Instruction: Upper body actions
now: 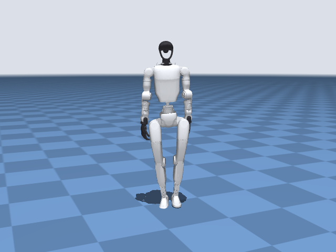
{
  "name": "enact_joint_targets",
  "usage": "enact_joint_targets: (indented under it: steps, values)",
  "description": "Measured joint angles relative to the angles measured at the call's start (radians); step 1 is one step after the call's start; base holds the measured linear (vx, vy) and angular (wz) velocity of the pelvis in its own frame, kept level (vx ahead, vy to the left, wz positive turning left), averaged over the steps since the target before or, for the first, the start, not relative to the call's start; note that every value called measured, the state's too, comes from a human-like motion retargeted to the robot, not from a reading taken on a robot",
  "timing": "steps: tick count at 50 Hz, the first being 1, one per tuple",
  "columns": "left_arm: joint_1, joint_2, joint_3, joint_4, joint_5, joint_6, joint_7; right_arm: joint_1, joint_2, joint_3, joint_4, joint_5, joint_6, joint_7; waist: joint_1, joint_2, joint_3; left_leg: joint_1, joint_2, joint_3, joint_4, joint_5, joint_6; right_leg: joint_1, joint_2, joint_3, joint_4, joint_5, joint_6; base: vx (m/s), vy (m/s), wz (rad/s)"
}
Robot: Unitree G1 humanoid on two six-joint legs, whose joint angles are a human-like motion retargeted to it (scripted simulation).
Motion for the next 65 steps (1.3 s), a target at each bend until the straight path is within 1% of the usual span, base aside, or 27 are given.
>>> enact_joint_targets:
  steps: [43, 65]
  values:
    - [0.001, 0.001, -0.005, -0.001, -0.003, -0.003, -0.003, -0.001, -0.008, 0.002, 0.002, -0.006, -0.005, 0.005, -0.01, 0.003, 0.002, -0.001, 0.001, -0.002, 0.001, -0.004, -0.002, -0.006, -0.002, -0.004, 0.004, 0.023, -0.009, 0.0, 0.0, 0.0]
    - [0.001, 0.005, -0.019, 0.004, -0.001, -0.001, -0.007, -0.009, -0.017, 0.002, 0.003, -0.013, -0.007, 0.009, 0.001, 0.007, -0.007, -0.009, 0.008, 0.01, 0.004, -0.006, -0.006, -0.01, -0.003, 0.008, 0.005, 0.03, -0.008, 0.0, 0.0, 0.0]
